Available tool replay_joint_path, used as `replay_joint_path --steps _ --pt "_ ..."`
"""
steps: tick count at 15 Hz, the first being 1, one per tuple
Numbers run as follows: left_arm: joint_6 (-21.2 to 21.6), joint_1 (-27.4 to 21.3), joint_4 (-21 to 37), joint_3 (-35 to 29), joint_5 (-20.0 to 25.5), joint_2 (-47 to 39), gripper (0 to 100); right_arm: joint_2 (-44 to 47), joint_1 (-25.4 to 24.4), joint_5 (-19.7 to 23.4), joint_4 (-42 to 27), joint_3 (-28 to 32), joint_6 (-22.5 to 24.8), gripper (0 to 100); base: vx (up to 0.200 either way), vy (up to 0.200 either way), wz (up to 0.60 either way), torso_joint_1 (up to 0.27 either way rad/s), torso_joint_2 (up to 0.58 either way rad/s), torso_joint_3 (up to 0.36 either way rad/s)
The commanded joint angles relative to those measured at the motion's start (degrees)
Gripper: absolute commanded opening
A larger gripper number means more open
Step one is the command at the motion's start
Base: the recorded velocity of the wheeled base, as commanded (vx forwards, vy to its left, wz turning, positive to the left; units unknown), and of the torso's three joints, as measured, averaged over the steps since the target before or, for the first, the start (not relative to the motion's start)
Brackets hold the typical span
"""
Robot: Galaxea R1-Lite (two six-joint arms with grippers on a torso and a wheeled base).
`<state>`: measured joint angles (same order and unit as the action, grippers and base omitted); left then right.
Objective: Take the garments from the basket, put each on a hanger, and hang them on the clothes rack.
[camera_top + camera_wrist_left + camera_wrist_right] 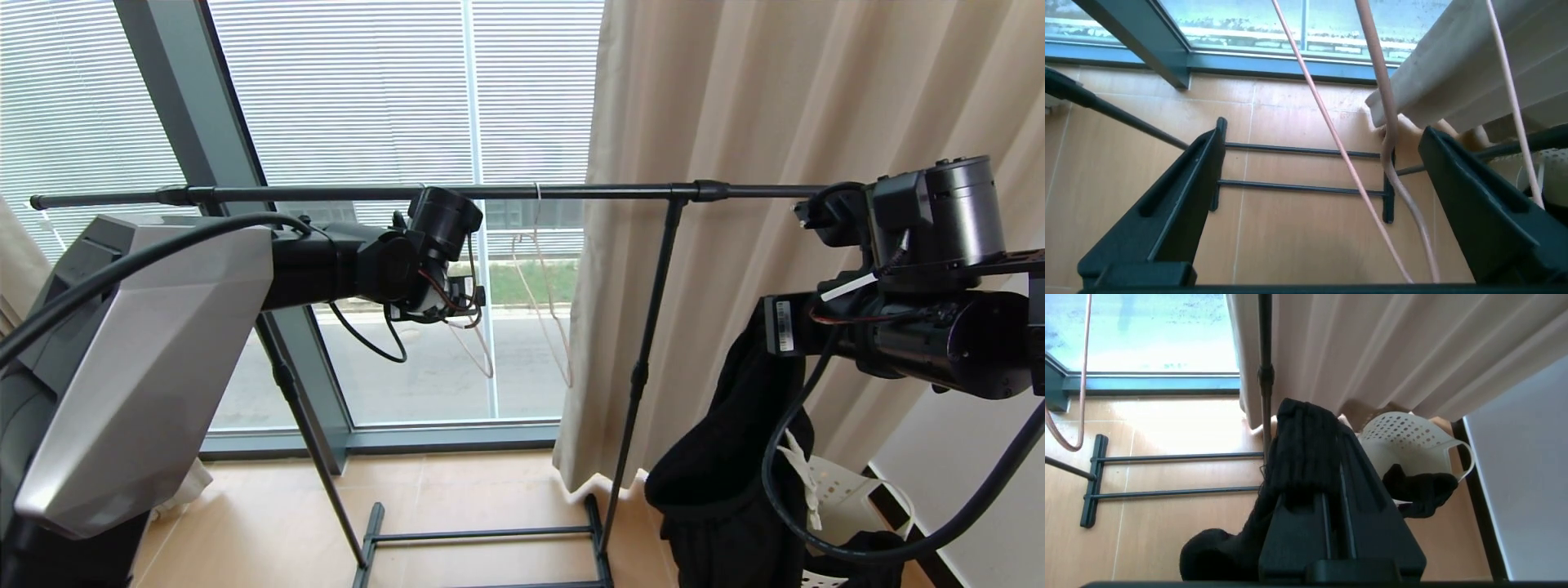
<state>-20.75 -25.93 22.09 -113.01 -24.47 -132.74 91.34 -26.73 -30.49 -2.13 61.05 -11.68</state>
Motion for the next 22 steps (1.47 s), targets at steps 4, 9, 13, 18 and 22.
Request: replay_joint_path --steps 4,9,13,18,22 --pt "-0.08 0.27 0.32 -0.02 -0.05 0.47 100 -0.11 -0.07 -0.01 0.02 0.12 -0.01 0 0.0 0.0 0.0 0.0 0.0 0.0" --pt "0.27 0.0 0.23 -1.25 -0.05 -0.5 100 -0.11 0.02 -0.01 0.02 0.12 -0.01 0 0.0 0.0 0.0 0.0 0.0 0.0" --pt "0.27 0.09 0.06 -1.58 -0.05 -1.73 100 -0.11 0.02 -0.01 0.02 0.12 -0.01 0 0.0 0.0 0.0 0.0 0.0 0.0" --pt "0.8 0.09 -0.29 -1.58 -0.05 -3.14 100 -0.11 0.02 -0.01 0.02 0.12 -0.01 0 0.0 0.0 0.0 0.0 0.0 0.0" --pt "1.32 0.18 -0.56 -1.58 -0.05 -3.4 0 -0.11 0.02 -0.01 0.02 0.12 -0.01 0 0.0 0.0 0.0 0.0 0.0 0.0"
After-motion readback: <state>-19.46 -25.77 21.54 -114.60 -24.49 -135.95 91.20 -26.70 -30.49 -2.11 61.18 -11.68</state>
